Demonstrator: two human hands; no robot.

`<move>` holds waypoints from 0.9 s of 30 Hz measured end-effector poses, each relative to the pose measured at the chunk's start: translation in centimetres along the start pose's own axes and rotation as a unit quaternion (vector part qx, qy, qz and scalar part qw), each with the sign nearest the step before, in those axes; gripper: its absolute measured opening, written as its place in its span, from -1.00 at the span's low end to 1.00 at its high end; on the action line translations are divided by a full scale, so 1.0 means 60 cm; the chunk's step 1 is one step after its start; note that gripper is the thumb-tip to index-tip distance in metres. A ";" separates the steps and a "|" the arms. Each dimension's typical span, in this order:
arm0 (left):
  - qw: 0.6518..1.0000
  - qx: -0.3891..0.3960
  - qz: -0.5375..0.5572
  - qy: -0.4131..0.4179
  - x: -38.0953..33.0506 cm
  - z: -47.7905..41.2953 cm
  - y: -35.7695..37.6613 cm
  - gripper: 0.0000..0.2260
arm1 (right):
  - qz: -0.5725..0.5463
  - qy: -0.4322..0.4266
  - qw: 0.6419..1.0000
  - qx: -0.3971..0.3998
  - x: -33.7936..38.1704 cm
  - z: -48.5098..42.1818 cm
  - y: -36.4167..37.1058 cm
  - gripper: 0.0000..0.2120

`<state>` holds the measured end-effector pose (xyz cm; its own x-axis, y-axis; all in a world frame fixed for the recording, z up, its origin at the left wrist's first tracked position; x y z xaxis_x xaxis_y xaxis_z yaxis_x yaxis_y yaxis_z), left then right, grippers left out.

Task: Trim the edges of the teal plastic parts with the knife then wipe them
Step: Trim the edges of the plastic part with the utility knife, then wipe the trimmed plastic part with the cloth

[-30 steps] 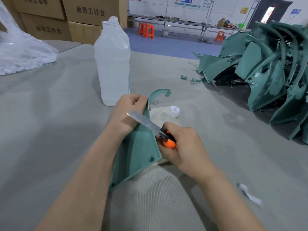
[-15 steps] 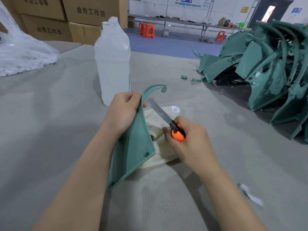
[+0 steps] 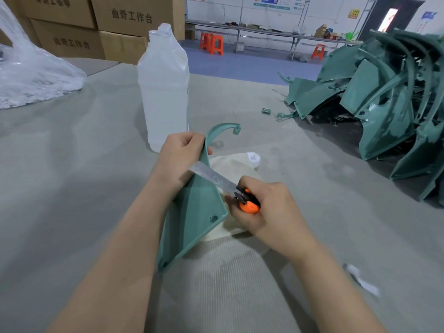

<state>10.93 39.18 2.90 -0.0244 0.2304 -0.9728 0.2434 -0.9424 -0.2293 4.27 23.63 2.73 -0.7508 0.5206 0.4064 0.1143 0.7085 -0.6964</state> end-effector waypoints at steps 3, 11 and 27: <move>1.000 0.002 0.007 -0.004 0.000 0.002 -0.004 -0.67 | 0.007 -0.013 1.000 0.018 0.004 0.000 0.004 -0.63; 0.998 -0.035 0.028 -0.051 0.019 -0.006 -0.039 -0.69 | 0.008 -0.073 0.996 0.041 0.045 -0.005 0.002 -0.76; 0.947 -0.238 -0.208 0.065 -0.033 0.028 -0.053 -0.65 | 0.193 0.417 0.881 0.108 -0.209 0.103 -0.058 -0.69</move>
<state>8.58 41.33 5.50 -0.1030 0.6145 -0.7822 0.6482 -0.5550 -0.5213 9.25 11.69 -3.59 0.0671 0.9362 0.3449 0.0625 0.3411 -0.9379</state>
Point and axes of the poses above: each hand's wrist, its own z-axis away from the middle knuckle, its own y-axis out of the palm, x = y × z, the point moved 9 cm from there along -z, towards the middle knuckle, and after that the axes turned 12 degrees about -y, right-handed, at the moved point
